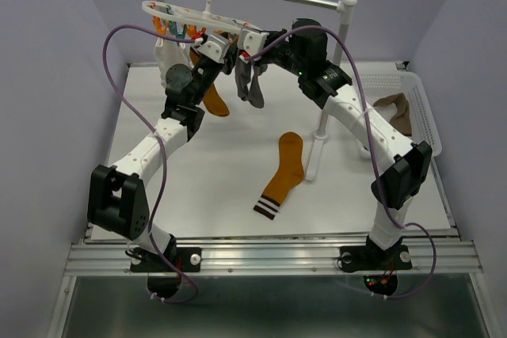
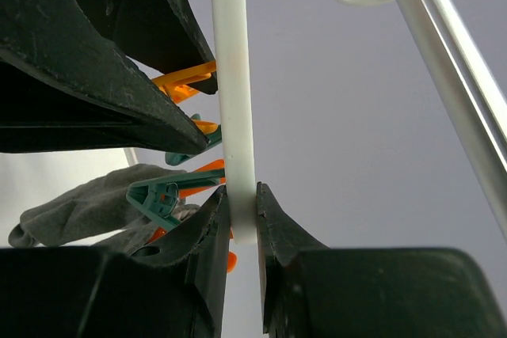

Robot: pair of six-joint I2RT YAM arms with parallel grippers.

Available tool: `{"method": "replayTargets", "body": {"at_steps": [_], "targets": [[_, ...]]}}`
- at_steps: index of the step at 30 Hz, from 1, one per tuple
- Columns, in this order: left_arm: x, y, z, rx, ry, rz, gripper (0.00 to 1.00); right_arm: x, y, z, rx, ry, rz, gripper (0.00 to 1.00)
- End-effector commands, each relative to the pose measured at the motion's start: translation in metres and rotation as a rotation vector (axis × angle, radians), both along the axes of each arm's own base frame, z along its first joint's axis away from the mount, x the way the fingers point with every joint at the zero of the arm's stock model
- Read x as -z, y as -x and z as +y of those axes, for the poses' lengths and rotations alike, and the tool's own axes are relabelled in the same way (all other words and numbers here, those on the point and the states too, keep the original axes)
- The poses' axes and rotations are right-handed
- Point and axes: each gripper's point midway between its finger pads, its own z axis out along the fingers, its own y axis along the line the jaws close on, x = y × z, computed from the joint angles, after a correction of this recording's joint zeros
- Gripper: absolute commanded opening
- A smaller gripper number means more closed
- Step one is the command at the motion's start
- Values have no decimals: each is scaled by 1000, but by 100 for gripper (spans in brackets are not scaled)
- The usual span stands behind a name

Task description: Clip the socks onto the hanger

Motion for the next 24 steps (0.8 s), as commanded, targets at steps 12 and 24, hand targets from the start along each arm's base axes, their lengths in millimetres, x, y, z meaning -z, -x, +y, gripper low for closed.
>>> {"method": "replayTargets", "body": {"at_steps": [12, 24], "targets": [[-66, 24, 20, -16, 183, -132, 0, -37, 15, -6, -6, -93, -51, 1], [-39, 24, 8, 63, 211, 48, 0, -37, 12, -7, 8, -129, -42, 1]]}}
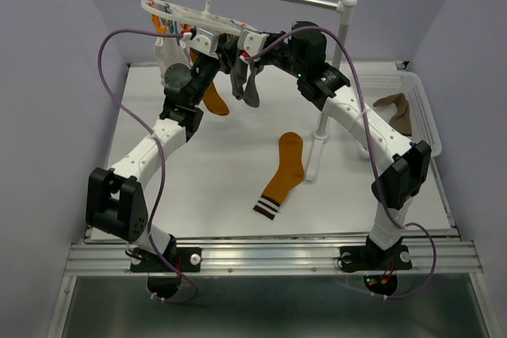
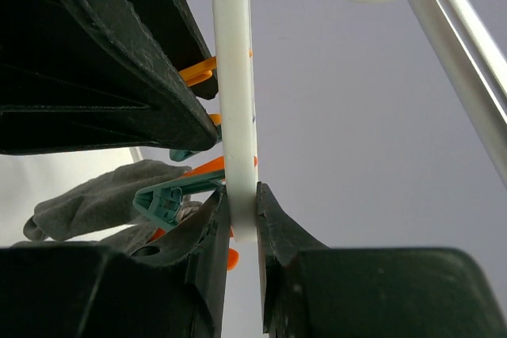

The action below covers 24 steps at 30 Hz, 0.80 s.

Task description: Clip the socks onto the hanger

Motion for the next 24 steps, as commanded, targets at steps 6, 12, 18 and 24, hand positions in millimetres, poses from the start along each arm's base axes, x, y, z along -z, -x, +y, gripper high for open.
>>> {"method": "replayTargets", "body": {"at_steps": [6, 12, 18, 24], "targets": [[-33, 5, 12, -58, -5, -84, 12, -44, 17, -8, -6, -97, -60, 1], [-35, -3, 9, -74, -36, -99, 27, -46, 18, -8, -13, -102, -61, 1], [-30, -3, 0, -81, -90, -113, 36, -46, 19, -7, -16, -100, -63, 1], [-38, -9, -6, -80, -17, -60, 0, -46, 17, -6, -14, -109, -55, 1]]}}
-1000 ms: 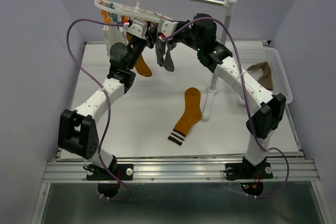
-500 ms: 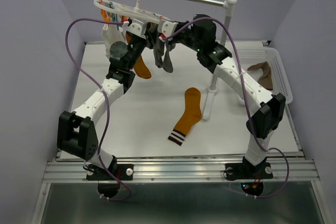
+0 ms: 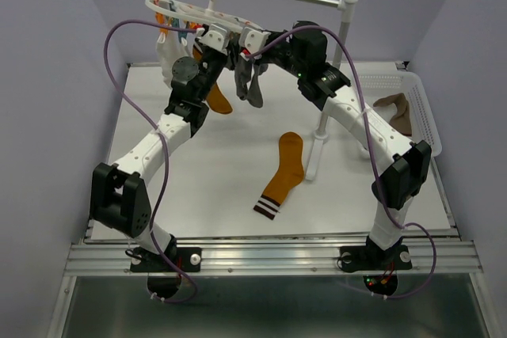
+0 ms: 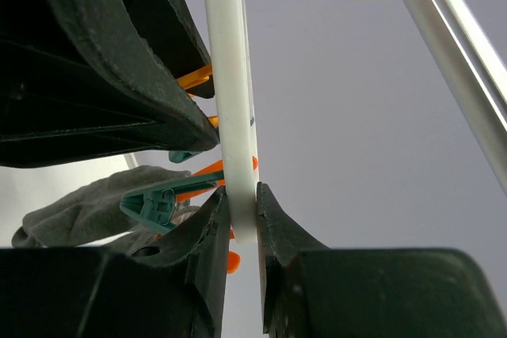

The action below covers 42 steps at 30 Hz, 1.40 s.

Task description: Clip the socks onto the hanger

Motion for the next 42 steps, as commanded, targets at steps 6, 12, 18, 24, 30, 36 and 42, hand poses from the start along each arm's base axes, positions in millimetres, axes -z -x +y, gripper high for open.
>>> {"method": "replayTargets", "body": {"at_steps": [6, 12, 18, 24, 30, 36, 42], "targets": [[-51, 11, 8, 16, 304, 95, 0, -34, 14, -8, 6, -101, -19, 6], [-47, 17, 17, -7, 372, 143, 0, -42, 12, -10, 20, -134, -32, 10], [-44, 16, 16, 0, 388, 173, 0, -45, 14, -10, 15, -148, -36, 15], [-42, 14, 21, -30, 409, 185, 0, -43, 14, -11, 20, -147, -34, 26], [-45, 15, 23, -33, 417, 187, 0, -41, 20, -13, 8, -149, -24, 42], [-47, 16, 20, -18, 413, 184, 0, -46, 34, -19, -9, -155, -25, 47], [-48, 17, 21, -17, 421, 185, 0, -39, 45, -21, -42, -128, -22, 70]]}}
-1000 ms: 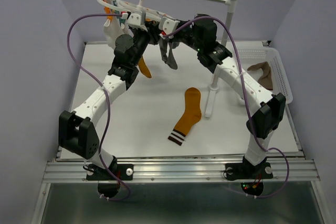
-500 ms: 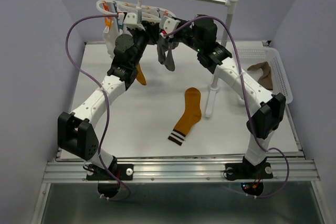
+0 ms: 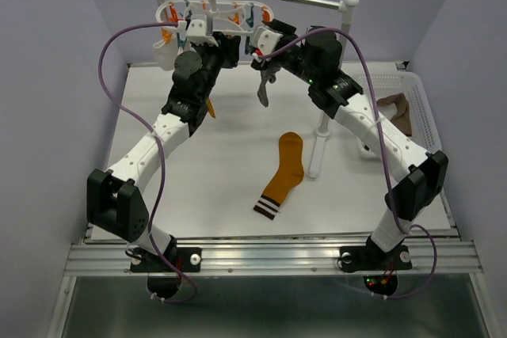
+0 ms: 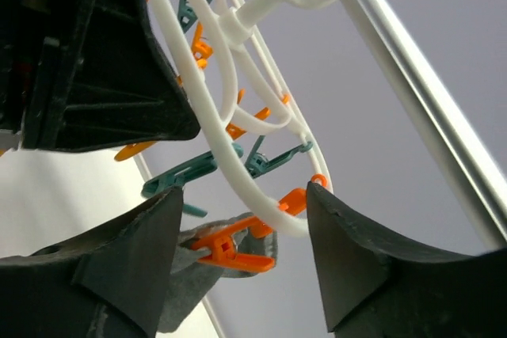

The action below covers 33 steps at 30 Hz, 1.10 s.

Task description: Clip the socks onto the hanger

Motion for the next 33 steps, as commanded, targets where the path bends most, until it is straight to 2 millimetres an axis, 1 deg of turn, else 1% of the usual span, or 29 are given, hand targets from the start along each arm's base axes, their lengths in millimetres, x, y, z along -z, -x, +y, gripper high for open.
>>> {"method": "replayTargets", "body": {"at_steps": [1, 3, 5, 7, 8, 9, 10, 12, 13, 14, 15, 18, 20, 22, 23, 25, 26, 27, 28, 29, 30, 31, 32, 33], "targets": [[-58, 17, 14, -18, 75, -127, 0, -20, 24, -1, -56, -19, -53, 73], [-58, 17, 15, -22, 82, -123, 0, -16, 34, -1, -90, -2, -46, 75], [-57, 18, 15, -19, 88, -119, 0, -9, 40, -1, -109, 16, -28, 77], [-59, 19, 16, -20, 95, -120, 0, -4, 51, -2, -142, 52, -20, 82], [-58, 20, 15, -17, 100, -116, 0, 6, 54, -2, -153, 79, -3, 84], [-58, 20, 16, -20, 100, -117, 0, 11, 58, -3, -165, 94, 7, 89], [-58, 20, 15, -18, 97, -117, 0, 12, 68, -3, -200, 116, 10, 92], [-57, 20, 17, -23, 101, -113, 0, 42, 80, -6, -241, 201, 67, 100], [-57, 20, 17, -24, 103, -112, 0, 47, 91, -11, -258, 228, 77, 100], [-56, 20, 17, -23, 106, -110, 0, 59, 99, -13, -280, 253, 108, 100], [-55, 20, 17, -25, 112, -106, 0, 79, 106, -12, -307, 249, 172, 100], [-53, 20, 16, -21, 119, -98, 0, 97, 124, -16, -337, 214, 287, 100], [-51, 19, 15, -17, 119, -92, 0, 120, 134, -15, -359, 211, 395, 100], [-50, 18, 15, -18, 126, -89, 0, 135, 145, -11, -403, 233, 460, 100], [-50, 19, 15, -17, 127, -88, 0, 145, 149, -12, -398, 225, 536, 100], [-51, 20, 16, -20, 129, -87, 0, 156, 148, -14, -366, 207, 602, 100], [-51, 21, 18, -20, 133, -87, 0, 169, 148, -16, -342, 197, 650, 100], [-52, 22, 17, -20, 135, -88, 0, 173, 145, -18, -296, 149, 699, 100], [-52, 23, 18, -21, 136, -88, 0, 182, 148, -16, -285, 148, 730, 100], [-52, 24, 20, -28, 140, -88, 0, 194, 156, -12, -281, 164, 762, 100], [-50, 23, 22, -41, 143, -82, 0, 220, 158, -18, -213, 201, 818, 100], [-51, 23, 23, -44, 145, -83, 0, 235, 162, -19, -174, 231, 838, 100], [-51, 23, 23, -45, 144, -81, 0, 251, 178, -10, -163, 276, 862, 100], [-50, 23, 23, -46, 142, -78, 0, 274, 185, -13, -117, 327, 890, 100]]}}
